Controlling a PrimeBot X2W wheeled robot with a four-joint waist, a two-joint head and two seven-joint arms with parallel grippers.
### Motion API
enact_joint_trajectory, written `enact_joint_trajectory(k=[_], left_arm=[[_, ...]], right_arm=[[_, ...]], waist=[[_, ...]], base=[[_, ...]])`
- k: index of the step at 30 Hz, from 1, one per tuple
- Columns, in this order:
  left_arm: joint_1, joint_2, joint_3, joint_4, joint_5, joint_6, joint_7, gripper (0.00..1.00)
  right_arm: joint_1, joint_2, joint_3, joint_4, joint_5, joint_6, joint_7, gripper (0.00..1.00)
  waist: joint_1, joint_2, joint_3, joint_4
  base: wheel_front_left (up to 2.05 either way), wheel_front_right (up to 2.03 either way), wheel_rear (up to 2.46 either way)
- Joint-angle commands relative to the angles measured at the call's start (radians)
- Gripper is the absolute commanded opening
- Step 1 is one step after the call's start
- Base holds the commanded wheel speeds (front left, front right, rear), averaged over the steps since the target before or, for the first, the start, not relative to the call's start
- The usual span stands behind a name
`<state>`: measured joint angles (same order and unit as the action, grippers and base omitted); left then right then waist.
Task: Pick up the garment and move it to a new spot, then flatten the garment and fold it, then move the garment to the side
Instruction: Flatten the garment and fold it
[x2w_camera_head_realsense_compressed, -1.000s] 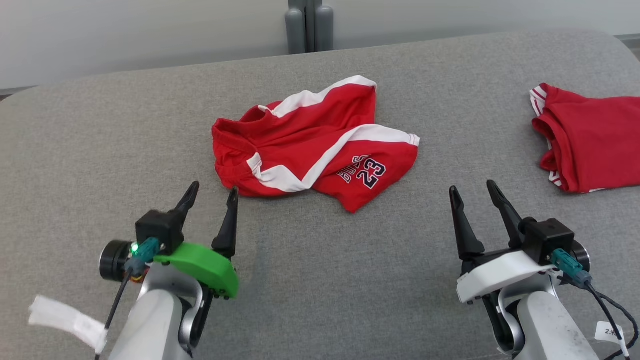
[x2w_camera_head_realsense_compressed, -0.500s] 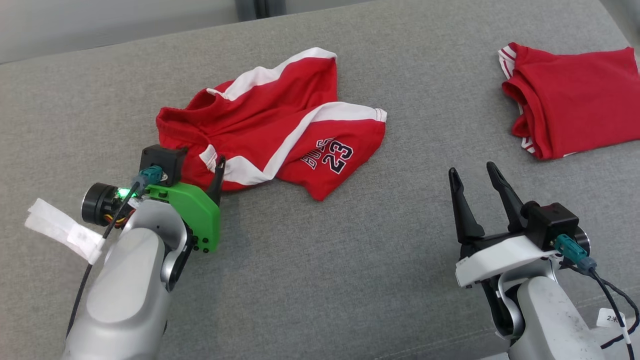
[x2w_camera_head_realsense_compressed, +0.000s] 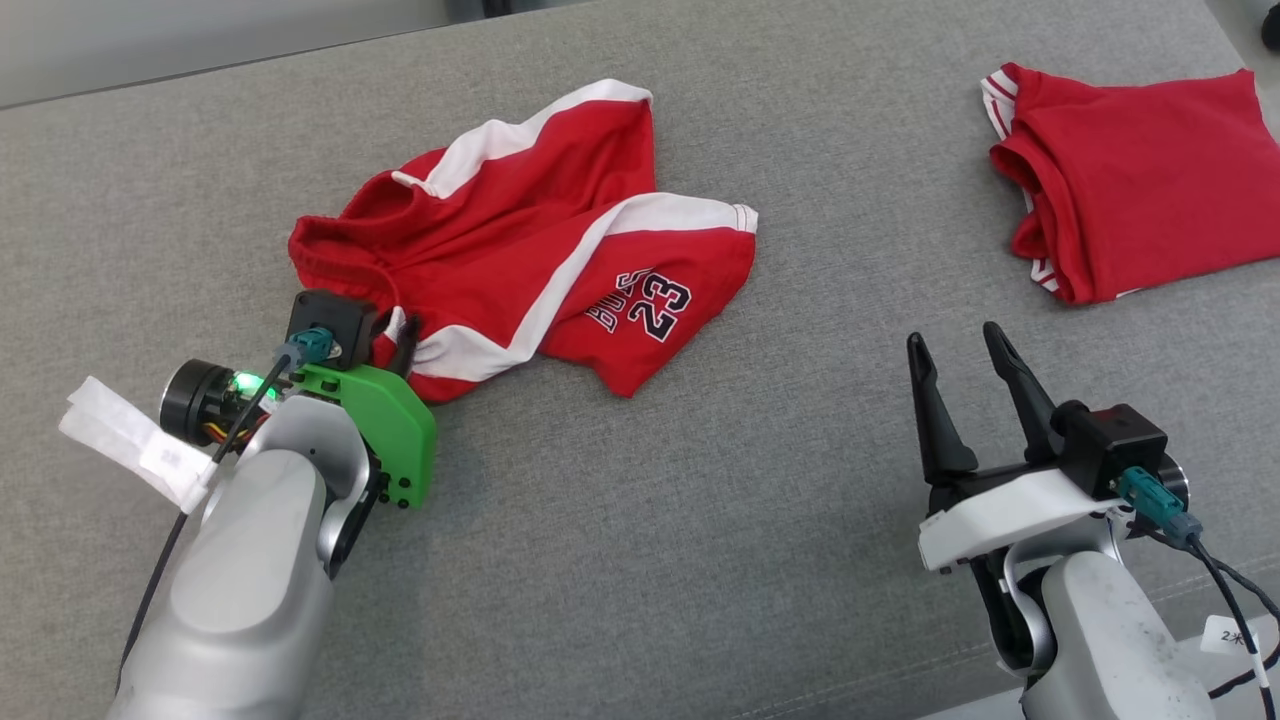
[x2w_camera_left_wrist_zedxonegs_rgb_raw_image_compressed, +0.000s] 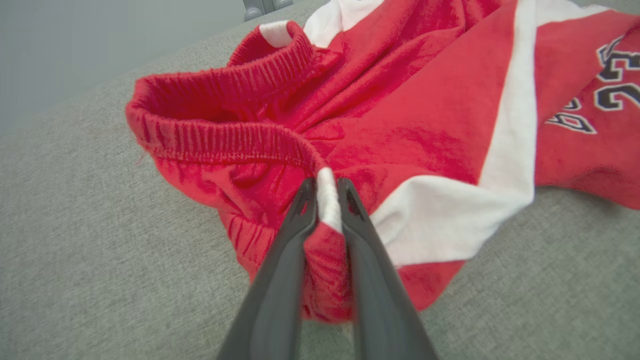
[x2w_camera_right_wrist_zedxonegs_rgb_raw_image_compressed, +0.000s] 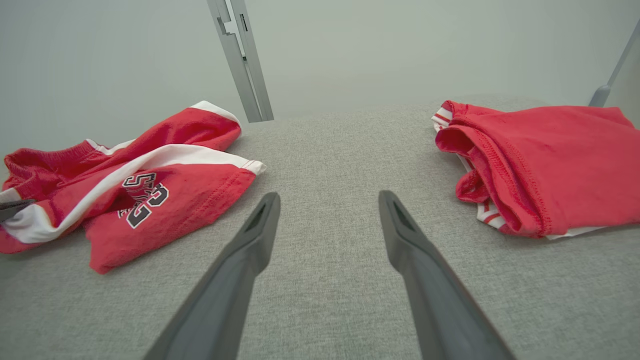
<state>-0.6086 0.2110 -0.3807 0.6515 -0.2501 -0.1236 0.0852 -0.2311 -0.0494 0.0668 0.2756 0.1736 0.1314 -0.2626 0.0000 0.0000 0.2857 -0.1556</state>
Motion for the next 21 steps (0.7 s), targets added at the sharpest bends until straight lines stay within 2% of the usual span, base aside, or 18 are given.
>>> enact_joint_trajectory(k=[1, 3, 9, 14, 21], left_arm=[[0.011, 0.006, -0.004, -0.008, -0.009, -0.003, -0.009, 0.07], [0.022, 0.004, -0.006, -0.021, -0.017, -0.004, -0.02, 0.0], [0.068, -0.003, 0.009, -0.083, -0.043, 0.011, -0.062, 0.0], [0.133, -0.021, 0.034, -0.157, -0.086, 0.031, -0.099, 0.0], [0.188, -0.059, 0.039, -0.219, -0.12, 0.054, -0.122, 0.0]], right_arm=[[-0.011, -0.002, -0.011, 0.005, -0.007, -0.002, -0.003, 1.0], [-0.03, -0.003, -0.033, 0.014, -0.017, -0.002, -0.003, 1.0], [-0.129, -0.002, -0.089, 0.092, -0.069, -0.002, 0.023, 1.0], [-0.259, -0.002, -0.064, 0.187, -0.088, -0.002, 0.125, 1.0], [-0.442, -0.014, -0.037, 0.381, -0.101, -0.002, 0.235, 1.0]], waist=[[0.0, 0.0, -0.005, 0.009], [0.0, 0.0, -0.008, 0.017], [0.0, 0.0, -0.023, 0.046], [0.0, 0.0, -0.027, 0.082], [0.0, 0.0, -0.006, 0.146]], base=[[0.0, 0.0, 0.0], [0.0, 0.0, 0.0], [0.0, 0.0, 0.0], [0.0, 0.0, 0.0], [0.0, 0.0, 0.0]])
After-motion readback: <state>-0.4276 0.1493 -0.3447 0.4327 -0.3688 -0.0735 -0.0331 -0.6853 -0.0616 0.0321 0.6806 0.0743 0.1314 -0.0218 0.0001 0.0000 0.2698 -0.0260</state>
